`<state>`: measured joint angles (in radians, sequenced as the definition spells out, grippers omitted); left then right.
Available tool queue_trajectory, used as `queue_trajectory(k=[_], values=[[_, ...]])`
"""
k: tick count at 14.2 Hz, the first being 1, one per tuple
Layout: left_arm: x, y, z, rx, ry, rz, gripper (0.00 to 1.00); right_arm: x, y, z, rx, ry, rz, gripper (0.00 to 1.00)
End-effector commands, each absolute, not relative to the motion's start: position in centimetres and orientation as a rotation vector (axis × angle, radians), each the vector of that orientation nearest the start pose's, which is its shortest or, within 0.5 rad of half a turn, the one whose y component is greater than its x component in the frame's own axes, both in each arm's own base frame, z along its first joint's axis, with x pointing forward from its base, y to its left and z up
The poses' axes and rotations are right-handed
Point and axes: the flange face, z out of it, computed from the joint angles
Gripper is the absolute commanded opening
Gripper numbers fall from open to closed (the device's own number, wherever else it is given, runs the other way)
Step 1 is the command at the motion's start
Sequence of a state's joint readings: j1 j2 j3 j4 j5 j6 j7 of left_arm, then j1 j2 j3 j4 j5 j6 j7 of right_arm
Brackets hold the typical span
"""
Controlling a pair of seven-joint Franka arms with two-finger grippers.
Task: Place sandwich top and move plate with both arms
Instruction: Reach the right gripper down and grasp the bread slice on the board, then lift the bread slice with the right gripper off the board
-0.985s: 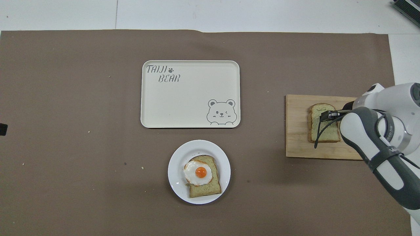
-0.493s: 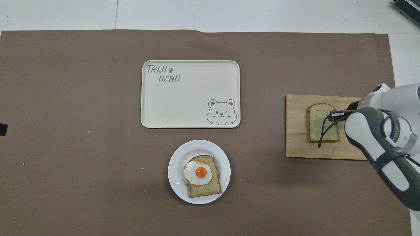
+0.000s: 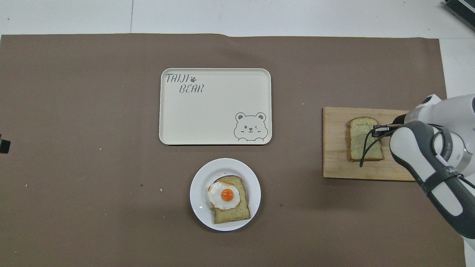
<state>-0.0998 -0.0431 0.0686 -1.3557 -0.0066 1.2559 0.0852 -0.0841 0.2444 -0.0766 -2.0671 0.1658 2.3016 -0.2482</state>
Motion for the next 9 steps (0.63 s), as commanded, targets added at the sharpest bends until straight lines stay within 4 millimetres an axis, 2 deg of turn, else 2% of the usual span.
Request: queue_trajectory(k=[1, 4, 7, 9], values=[[49.2, -1.9, 72.0, -3.138, 0.195, 0.101, 1.00, 58.0, -8.0, 32.0, -3.014, -0.019, 0.011, 0.00], [49.3, -1.9, 71.9, -3.138, 0.195, 0.104, 1.00, 59.4, -7.6, 37.1, -2.985, -0.052, 0.073, 0.00], [49.2, -1.8, 72.0, -3.139, 0.193, 0.101, 1.00, 58.6, -6.6, 40.7, -2.971, -0.086, 0.078, 0.00], [49.2, -1.9, 72.0, -3.138, 0.195, 0.101, 1.00, 57.8, -5.8, 42.0, -2.958, -0.106, 0.120, 0.00]])
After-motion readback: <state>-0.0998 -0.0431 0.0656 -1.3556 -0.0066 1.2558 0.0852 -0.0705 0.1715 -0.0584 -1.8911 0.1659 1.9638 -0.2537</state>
